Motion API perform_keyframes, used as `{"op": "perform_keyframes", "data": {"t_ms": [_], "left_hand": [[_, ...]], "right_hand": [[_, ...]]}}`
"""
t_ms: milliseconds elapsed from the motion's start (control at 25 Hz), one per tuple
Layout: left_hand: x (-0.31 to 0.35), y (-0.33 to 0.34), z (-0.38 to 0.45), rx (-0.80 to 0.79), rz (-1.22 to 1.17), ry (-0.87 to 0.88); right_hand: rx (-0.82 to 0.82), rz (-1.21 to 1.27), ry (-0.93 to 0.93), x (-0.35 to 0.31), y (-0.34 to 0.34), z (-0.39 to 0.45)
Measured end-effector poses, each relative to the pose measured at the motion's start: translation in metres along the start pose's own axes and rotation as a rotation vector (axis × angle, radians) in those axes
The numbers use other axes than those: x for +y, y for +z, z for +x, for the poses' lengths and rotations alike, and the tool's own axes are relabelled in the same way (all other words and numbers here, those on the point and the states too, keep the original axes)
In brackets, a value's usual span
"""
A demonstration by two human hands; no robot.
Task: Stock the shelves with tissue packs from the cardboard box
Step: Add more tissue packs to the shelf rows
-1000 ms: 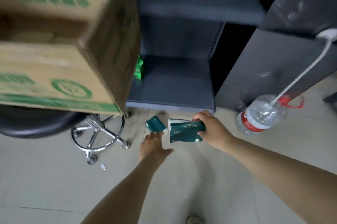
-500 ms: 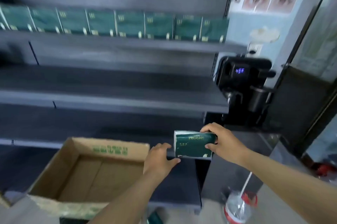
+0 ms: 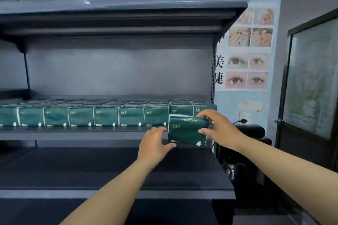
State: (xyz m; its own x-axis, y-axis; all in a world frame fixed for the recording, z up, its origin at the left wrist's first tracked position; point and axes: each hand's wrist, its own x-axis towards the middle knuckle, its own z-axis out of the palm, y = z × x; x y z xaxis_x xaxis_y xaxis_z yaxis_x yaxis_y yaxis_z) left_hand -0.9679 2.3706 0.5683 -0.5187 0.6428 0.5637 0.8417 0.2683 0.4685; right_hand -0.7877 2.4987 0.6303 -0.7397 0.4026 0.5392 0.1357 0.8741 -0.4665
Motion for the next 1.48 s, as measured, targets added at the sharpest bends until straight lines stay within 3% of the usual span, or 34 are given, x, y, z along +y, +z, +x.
{"op": "perform_keyframes", "data": {"t_ms": [280,440,560,800,920,1160,1320,1480], "left_hand": [[-0.042,0.037,0.129,0.088,0.371,0.070],[-0.064,0.051,0.188,-0.025,0.640,0.052],[-0.078,0.063,0.205,-0.097,0.648,0.065],[-0.074,0.057,0.192,-0.027,0.620,0.128],[-0.060,0.049,0.158,0.029,0.580,0.155],[-0.027,0.055,-0.007,-0.072,0.236,0.097],[-0.016,0.085,-0.153,-0.280,0.069,-0.002],[-0.033,0.139,-0.298,-0.593,0.042,-0.160]], "right_hand": [[0.021,-0.102,0.010,0.096,0.025,0.129],[-0.018,-0.253,-0.076,0.139,0.054,0.177],[-0.043,-0.493,-0.179,0.152,0.073,0.192],[-0.019,-0.543,-0.198,0.143,0.071,0.187],[0.033,-0.515,-0.171,0.127,0.061,0.157],[0.057,-0.457,-0.101,0.075,0.064,0.022],[-0.062,-0.403,-0.024,0.064,0.110,-0.093],[-0.270,-0.340,0.073,0.084,0.187,-0.209]]}}
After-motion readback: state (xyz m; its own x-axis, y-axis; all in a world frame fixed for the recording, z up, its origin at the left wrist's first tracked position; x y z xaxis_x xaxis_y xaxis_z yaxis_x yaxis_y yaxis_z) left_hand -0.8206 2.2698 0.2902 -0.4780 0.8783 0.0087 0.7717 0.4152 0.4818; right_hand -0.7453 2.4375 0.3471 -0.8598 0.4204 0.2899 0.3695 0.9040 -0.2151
